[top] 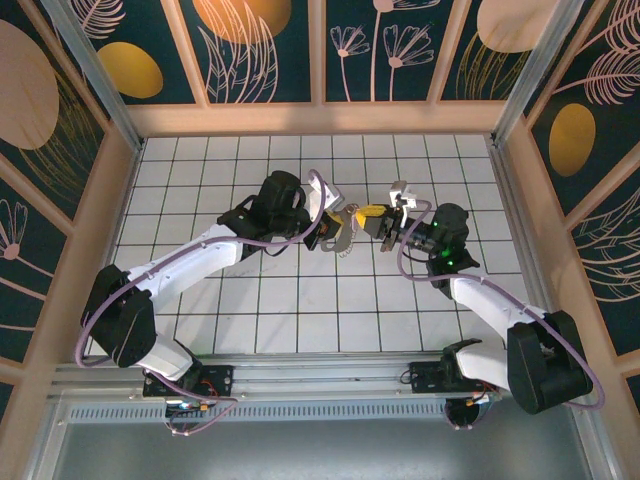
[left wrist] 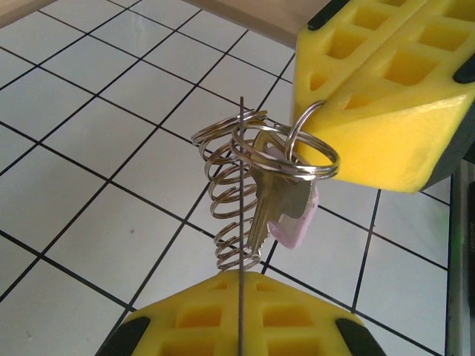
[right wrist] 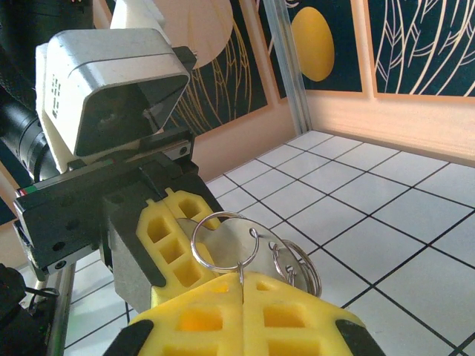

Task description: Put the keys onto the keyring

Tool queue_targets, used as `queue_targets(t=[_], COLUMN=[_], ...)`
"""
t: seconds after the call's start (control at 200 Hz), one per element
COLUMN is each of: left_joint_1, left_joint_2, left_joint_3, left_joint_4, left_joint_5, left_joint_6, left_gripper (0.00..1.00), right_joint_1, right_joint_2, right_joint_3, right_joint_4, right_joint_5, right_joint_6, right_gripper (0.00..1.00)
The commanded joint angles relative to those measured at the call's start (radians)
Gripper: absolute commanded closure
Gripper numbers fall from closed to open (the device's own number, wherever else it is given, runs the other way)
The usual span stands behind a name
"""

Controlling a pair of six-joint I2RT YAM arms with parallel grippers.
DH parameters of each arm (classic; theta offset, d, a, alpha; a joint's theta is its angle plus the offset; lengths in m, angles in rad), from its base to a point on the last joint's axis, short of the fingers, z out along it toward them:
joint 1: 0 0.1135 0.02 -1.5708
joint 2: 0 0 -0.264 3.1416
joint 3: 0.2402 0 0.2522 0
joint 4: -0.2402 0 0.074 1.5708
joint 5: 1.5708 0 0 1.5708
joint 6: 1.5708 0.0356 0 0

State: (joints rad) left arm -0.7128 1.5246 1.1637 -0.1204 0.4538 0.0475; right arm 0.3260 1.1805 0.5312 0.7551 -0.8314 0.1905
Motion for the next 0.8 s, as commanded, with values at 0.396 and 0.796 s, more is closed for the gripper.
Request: queue_targets(t=[0.396,0.796], left_joint_1=[0.008,0.007], left_joint_2=[-0.049,-0.076], left_joint_3=[-0.029,-0.085], left_joint_4=[0.102,0.167], left_joint_5=[0.028,-0.03], left_joint_6=[-0.027,-0.043], left_gripper=[0.83,0.74], right_joint_1=[-0.021,-0.04], right_joint_2=[-0.021,-0.018], right_joint_3=[-0.004,0.016], right_joint_4=[0.053,0.004], right_joint_5=[0.055,0.037], right_joint_6=[0.033,0.008], right_gripper=[1.0,1.0])
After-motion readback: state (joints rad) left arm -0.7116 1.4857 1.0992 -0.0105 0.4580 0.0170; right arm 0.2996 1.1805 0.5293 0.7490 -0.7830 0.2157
